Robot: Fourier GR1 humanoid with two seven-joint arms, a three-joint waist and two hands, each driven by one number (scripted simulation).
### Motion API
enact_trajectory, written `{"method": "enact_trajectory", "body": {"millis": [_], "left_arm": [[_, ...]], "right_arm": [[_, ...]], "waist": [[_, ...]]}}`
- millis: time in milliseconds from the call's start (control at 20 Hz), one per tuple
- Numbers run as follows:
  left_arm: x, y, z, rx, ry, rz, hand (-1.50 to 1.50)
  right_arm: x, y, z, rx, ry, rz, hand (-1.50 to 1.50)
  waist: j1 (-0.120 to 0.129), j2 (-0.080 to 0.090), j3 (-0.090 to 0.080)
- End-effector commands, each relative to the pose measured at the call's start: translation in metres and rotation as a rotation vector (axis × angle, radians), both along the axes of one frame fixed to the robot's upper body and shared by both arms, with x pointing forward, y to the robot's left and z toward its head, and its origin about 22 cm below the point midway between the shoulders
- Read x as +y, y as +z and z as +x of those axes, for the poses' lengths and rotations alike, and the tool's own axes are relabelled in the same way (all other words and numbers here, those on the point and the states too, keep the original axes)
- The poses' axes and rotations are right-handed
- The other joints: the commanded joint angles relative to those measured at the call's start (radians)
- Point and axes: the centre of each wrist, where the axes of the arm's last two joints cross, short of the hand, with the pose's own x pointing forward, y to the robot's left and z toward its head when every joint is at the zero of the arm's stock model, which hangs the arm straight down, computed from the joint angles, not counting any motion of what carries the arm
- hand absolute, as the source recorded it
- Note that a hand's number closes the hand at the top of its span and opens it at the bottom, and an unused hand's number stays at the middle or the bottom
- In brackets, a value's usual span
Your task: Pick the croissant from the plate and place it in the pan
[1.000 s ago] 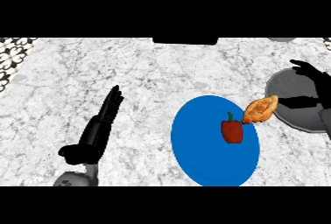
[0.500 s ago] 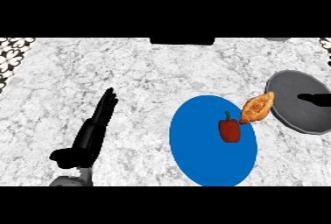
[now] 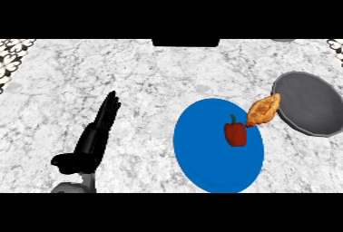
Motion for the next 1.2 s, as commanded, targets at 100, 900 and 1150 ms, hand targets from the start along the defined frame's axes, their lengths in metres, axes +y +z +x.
{"method": "enact_trajectory", "body": {"millis": [100,900,1150], "left_arm": [[-0.006,-0.015,-0.020,0.014,0.006,-0.010,0.00],[0.007,-0.003,-0.014,0.001,-0.001,0.017,0.00],[0.002,0.005,-0.005,0.007,0.008,0.006,0.00]], "right_arm": [[-0.014,-0.016,-0.033,-0.060,0.161,0.086,-1.50],[-0.039,-0.015,-0.078,-0.063,0.161,-0.034,-1.50],[-0.040,-0.019,-0.085,-0.030,0.145,-0.074,-1.50]], "waist": [[-0.009,-0.007,-0.001],[-0.007,-0.005,0.000],[-0.004,-0.004,0.000]]}}
